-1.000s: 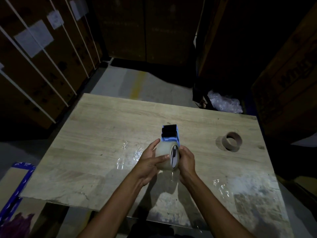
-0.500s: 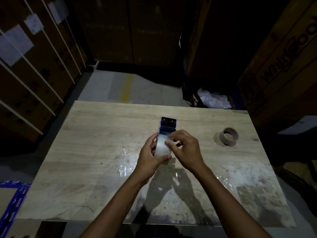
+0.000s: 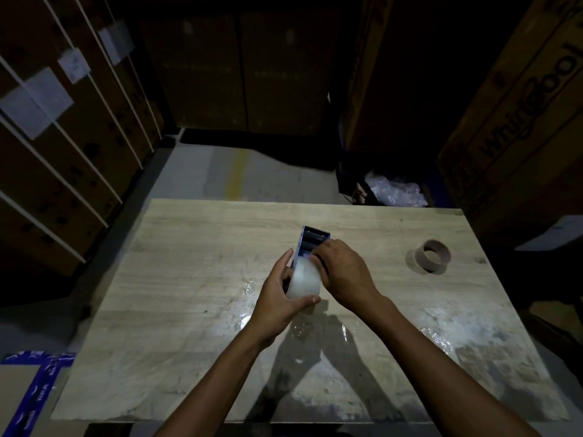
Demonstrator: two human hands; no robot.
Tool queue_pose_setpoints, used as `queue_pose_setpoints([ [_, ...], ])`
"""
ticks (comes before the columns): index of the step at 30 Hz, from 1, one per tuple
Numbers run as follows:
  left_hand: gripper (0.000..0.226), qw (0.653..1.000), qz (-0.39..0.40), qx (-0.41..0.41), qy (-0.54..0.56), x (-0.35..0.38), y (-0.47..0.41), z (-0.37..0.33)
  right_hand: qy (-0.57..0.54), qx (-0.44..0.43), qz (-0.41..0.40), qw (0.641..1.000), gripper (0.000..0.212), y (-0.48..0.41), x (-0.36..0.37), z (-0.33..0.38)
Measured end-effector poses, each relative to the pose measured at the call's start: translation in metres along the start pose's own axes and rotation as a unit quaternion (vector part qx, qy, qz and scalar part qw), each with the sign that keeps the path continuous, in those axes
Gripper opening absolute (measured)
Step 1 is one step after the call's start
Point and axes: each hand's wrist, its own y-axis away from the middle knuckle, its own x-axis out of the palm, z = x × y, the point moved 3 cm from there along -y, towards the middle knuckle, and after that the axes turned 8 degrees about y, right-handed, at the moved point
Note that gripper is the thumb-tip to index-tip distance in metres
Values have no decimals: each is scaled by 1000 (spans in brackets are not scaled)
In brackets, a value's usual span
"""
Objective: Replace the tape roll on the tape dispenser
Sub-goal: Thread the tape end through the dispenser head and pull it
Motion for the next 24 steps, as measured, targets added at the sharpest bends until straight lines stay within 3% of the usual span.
queue_pose_setpoints([
  [6, 66, 994, -49, -63, 69, -21, -12, -15, -12, -39, -6, 999, 16, -1, 3, 20],
  [10, 63, 990, -58, -88, 96, -27, -15, -11, -25, -45, -4, 999, 16, -2, 7, 26],
  [19, 53, 985, -58, -62, 151, -37, -16, 8, -32, -39, -16, 999, 16, -7, 15, 36],
  [24, 56, 981, -53, -83, 170, -41, -15, 28, -42, -73, 23, 996, 32, 2, 30, 30],
])
